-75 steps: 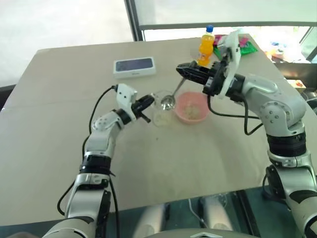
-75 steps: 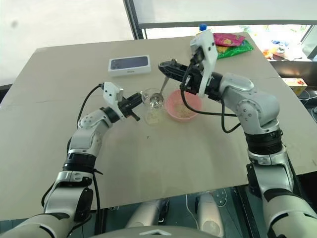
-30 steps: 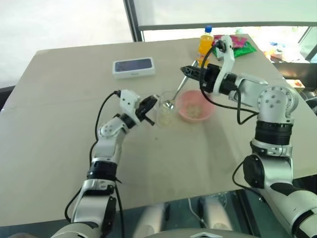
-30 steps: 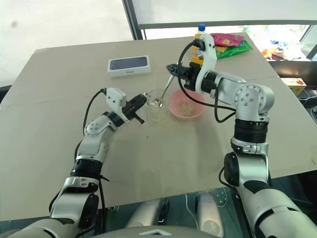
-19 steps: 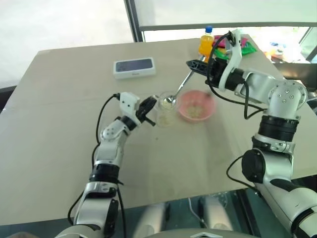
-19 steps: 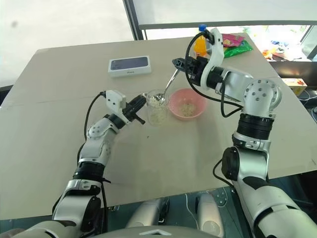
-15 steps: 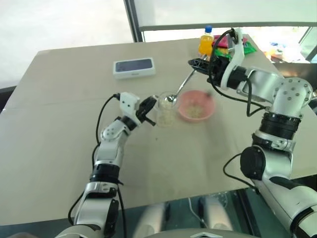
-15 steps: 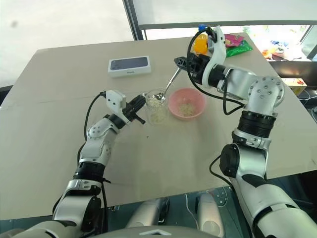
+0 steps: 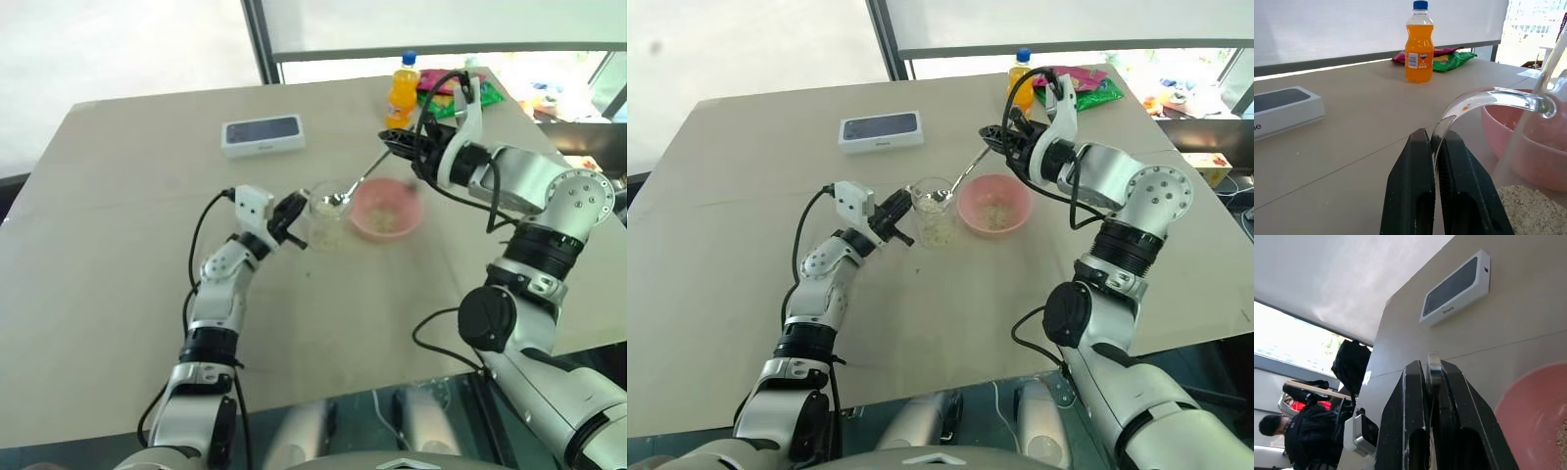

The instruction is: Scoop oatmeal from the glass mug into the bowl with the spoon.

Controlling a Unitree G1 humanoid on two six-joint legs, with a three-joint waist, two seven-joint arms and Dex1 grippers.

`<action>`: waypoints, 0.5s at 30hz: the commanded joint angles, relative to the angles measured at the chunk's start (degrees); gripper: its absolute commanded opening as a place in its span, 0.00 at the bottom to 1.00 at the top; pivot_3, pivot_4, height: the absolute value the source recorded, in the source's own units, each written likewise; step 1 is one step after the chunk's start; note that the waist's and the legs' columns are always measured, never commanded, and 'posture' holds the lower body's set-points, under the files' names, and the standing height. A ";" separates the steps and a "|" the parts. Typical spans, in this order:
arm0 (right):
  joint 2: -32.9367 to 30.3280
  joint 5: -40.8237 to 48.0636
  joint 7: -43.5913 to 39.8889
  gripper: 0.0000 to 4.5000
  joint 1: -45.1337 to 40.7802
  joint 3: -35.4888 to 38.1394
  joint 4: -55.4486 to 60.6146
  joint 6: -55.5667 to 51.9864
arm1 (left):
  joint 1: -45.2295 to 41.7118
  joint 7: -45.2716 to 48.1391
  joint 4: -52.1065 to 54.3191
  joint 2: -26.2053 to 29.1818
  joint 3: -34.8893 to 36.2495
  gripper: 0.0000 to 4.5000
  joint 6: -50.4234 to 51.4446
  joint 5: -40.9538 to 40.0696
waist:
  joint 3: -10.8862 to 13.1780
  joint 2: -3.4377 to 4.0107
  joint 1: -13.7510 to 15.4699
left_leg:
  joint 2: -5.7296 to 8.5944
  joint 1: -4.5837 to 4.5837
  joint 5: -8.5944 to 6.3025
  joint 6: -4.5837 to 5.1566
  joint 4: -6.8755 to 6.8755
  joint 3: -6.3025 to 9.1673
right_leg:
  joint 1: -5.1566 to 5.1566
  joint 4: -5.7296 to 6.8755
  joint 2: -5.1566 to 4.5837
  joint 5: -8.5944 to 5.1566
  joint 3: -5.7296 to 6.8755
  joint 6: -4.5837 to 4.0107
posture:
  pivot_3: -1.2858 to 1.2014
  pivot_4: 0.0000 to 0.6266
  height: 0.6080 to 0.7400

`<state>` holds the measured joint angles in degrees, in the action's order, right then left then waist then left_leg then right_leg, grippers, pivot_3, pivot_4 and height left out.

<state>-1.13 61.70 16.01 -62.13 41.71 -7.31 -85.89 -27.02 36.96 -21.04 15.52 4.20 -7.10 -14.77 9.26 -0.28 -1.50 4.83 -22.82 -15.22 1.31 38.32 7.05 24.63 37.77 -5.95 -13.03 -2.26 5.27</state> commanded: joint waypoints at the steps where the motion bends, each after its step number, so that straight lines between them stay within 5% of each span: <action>1: -0.06 3.53 2.48 0.00 -2.79 1.23 0.45 1.39 | 1.07 0.18 -1.45 -0.22 -0.94 0.01 0.10 1.07 | 0.00 0.00 -0.10 | 0.00 0.00 0.00 0.00 0.00 0.00 | 0.00 0.00 0.00 0.00 0.00 0.00 | 0.52 0.24 1.00; 15: -3.20 14.98 10.87 0.00 -2.86 0.93 -1.06 6.70 | -0.44 1.10 -5.96 -0.04 -0.77 0.01 -1.53 1.46 | -0.02 0.02 -0.60 | 0.00 0.02 0.00 0.02 0.00 -0.04 | 0.00 0.03 0.00 0.00 -0.04 0.00 | 0.52 0.24 1.00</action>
<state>-2.98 73.69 26.06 -63.79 42.72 -9.15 -80.85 -28.50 37.58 -24.41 15.51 4.47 -8.55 -14.90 9.23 -0.26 -2.10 4.84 -22.80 -15.24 1.35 38.32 7.01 24.63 37.81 -5.95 -13.03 -2.30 5.27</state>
